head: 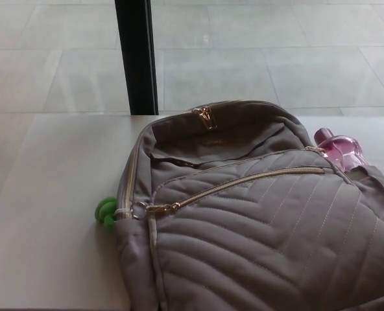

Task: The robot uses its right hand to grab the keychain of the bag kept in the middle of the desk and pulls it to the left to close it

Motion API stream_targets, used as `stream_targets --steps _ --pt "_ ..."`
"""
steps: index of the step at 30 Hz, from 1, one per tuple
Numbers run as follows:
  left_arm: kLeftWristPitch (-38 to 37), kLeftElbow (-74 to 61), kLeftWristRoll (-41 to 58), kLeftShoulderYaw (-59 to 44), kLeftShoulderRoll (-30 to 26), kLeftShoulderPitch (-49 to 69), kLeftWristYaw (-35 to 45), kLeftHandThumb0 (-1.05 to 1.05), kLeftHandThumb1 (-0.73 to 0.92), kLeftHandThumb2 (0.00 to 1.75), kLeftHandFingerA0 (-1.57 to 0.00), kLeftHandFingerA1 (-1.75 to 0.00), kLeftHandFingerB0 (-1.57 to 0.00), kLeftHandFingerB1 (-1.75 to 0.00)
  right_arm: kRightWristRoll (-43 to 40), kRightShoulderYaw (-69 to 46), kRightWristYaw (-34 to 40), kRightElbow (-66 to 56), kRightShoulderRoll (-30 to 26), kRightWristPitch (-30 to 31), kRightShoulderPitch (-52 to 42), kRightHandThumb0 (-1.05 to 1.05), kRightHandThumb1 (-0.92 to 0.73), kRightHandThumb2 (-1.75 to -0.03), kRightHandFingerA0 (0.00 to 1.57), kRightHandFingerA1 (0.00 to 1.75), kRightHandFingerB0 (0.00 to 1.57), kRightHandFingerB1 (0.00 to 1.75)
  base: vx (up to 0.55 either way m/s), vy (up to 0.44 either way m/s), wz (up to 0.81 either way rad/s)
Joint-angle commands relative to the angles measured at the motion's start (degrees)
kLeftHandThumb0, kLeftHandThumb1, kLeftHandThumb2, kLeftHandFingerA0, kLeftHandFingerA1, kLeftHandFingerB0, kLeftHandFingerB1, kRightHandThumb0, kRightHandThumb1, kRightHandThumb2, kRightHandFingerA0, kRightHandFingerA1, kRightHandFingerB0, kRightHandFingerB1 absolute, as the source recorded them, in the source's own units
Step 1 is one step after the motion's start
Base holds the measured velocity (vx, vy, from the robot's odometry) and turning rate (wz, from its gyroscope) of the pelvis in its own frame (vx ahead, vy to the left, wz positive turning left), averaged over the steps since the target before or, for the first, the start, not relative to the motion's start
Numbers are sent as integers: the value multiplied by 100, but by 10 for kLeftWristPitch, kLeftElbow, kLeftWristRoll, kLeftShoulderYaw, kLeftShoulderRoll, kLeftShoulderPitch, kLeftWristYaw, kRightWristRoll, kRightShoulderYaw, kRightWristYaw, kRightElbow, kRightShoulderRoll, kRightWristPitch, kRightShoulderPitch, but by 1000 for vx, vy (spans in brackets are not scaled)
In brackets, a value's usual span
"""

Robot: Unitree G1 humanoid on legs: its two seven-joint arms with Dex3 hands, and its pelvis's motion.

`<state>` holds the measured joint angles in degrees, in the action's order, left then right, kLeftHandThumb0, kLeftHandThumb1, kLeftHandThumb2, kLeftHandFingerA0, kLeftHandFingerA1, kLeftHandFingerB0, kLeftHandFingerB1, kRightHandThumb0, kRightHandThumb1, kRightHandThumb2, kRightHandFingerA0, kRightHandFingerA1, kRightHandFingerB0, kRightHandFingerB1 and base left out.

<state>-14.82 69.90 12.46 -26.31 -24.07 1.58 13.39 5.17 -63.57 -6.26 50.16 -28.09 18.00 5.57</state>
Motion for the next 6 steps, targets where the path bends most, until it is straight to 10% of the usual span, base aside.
stream_targets --steps 1,2,3,6 --pt "2 5 10 -12 -25 11 -8 -65 80 64 -72 -54 -52 -44 -69 30 10 -6 17 -5 -25 -41 -44 -105 18 65 9 59 0 0 0" --pt "1 5 10 -12 -25 11 -7 -65 80 64 -72 -54 -52 -44 -74 34 10 -7 17 -5 -27 -41 -44 -105 18 65 9 59 0 0 0" --pt "1 4 12 -14 -25 12 -4 -66 79 64 -72 -55 -52 -45 -77 48 -1 -17 18 -9 -35 -74 -71 -58 23 90 16 70 0 0 0" --pt "2 5 6 -11 -26 12 -5 -66 80 64 -72 -54 -52 -44 -98 73 -32 -36 16 -4 -50 -70 -69 -60 38 84 12 65 0 0 0"
